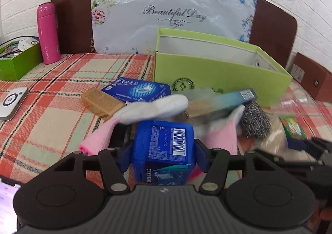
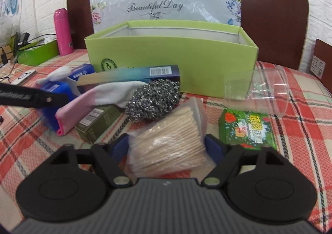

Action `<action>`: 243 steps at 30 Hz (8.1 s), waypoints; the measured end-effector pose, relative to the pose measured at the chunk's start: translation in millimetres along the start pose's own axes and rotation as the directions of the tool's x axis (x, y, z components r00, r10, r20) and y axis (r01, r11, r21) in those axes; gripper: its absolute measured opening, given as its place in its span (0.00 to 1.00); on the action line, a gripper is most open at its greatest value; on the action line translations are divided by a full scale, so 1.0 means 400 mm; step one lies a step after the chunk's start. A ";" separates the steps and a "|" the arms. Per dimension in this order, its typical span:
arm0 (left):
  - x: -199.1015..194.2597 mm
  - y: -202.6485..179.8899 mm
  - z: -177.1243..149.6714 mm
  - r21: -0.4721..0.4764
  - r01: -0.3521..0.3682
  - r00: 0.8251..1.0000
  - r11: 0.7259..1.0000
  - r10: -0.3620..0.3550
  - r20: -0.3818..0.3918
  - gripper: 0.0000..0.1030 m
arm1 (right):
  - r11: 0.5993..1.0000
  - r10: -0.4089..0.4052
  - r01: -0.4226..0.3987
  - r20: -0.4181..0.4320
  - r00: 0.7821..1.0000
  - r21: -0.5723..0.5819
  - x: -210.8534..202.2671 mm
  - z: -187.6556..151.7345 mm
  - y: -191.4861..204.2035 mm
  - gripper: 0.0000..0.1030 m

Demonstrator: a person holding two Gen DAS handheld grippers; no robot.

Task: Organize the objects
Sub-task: 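Grasp the blue mint tin with the left gripper while the right grasps the toothpick bag, then carry the blue tin and toothpick bag into the lime-green box and release, then grasp the small green-gray box with the left gripper while the right grasps the green candy box, then carry both held boxes over the lime-green box, lower them in and open both grippers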

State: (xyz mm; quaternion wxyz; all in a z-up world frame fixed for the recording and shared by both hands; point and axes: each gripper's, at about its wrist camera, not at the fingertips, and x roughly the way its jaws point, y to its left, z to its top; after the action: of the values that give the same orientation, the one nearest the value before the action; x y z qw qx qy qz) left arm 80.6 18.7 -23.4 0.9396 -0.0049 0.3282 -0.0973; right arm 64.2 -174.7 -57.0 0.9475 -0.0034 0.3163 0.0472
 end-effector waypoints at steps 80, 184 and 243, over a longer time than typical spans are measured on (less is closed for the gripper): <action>0.114 -0.105 0.299 -0.050 0.122 0.970 0.991 -0.108 0.217 0.87 | 0.990 -0.080 0.039 0.309 0.948 0.134 0.041 0.231 -0.124 0.97; -0.037 -0.133 0.019 0.100 0.330 0.943 0.939 -0.321 -0.093 0.23 | 0.994 0.098 -0.098 0.000 0.995 -0.053 -0.165 -0.015 -0.014 0.58; 0.111 -0.190 0.351 0.003 0.145 0.980 0.989 -0.144 0.138 0.83 | 0.996 -0.092 0.091 0.278 0.956 0.018 0.015 0.277 -0.128 1.00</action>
State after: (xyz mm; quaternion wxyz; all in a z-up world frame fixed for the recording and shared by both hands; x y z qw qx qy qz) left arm 187.9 -71.7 65.0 0.9505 -0.0387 0.2614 -0.1634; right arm 140.1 -221.0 26.8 0.9837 -0.0088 0.1796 0.0025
